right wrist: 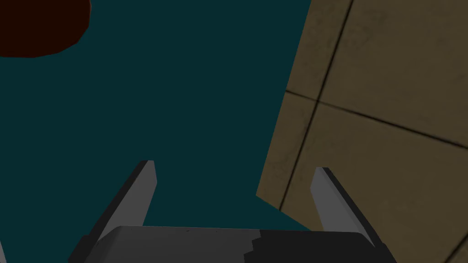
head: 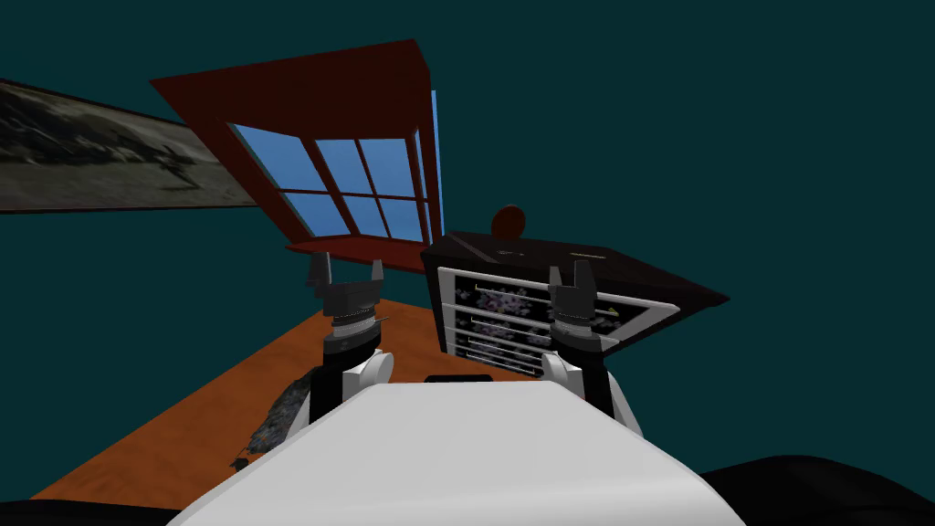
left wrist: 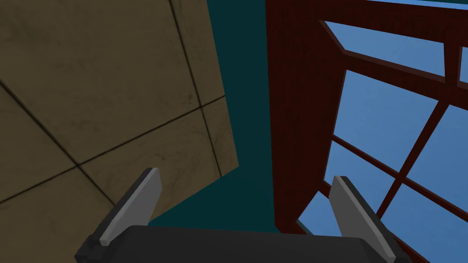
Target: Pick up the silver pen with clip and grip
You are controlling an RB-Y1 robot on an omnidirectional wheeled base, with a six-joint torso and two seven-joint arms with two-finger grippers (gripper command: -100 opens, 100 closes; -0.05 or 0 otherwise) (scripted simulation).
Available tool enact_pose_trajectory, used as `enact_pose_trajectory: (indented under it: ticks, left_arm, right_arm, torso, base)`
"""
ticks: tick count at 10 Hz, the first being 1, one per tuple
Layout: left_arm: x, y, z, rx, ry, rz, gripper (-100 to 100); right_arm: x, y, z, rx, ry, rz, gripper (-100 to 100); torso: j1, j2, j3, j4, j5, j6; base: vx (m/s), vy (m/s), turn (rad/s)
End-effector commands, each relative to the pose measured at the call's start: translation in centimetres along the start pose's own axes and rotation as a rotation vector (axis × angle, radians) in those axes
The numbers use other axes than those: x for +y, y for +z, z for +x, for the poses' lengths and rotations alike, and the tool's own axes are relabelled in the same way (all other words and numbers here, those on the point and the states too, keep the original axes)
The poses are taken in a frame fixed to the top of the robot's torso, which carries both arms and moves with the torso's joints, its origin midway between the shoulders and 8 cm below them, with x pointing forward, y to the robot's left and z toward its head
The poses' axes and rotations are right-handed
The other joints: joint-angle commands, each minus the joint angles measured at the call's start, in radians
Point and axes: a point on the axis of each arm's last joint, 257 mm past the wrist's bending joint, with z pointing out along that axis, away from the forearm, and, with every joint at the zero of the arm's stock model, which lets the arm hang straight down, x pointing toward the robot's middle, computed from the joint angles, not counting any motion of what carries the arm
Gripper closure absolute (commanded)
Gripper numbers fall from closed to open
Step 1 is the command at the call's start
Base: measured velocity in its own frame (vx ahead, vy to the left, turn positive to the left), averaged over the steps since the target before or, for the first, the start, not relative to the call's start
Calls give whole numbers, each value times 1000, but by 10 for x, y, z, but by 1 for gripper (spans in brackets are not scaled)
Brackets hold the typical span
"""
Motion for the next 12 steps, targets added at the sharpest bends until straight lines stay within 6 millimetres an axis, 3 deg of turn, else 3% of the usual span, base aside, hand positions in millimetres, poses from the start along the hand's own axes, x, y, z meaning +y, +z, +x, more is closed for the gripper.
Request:
enact_pose_trajectory:
  ticks: [1,5,6,12]
  left_arm:
    - [0,0,0,0,0,0,0]
    - [0,0,0,0,0,0,0]
    - [0,0,0,0,0,0,0]
    - [0,0,0,0,0,0,0]
  right_arm:
    - [8,1,14,51,1,-41,-100]
    - [33,0,55,185,19,-180,-100]
    - [34,-1,56,200,16,-182,-100]
    - [59,-14,97,366,33,-338,-100]
  torso:
    - [0,0,0,0,0,0]
    - [-17,9,5,2,-4,0]
    - [-19,12,7,3,-4,0]
    - [-9,8,4,2,-2,0]
  base:
    - [-50,-120,-66]
    - [-132,-223,-31]
    - [-109,-173,6]
    - [-95,-115,0]
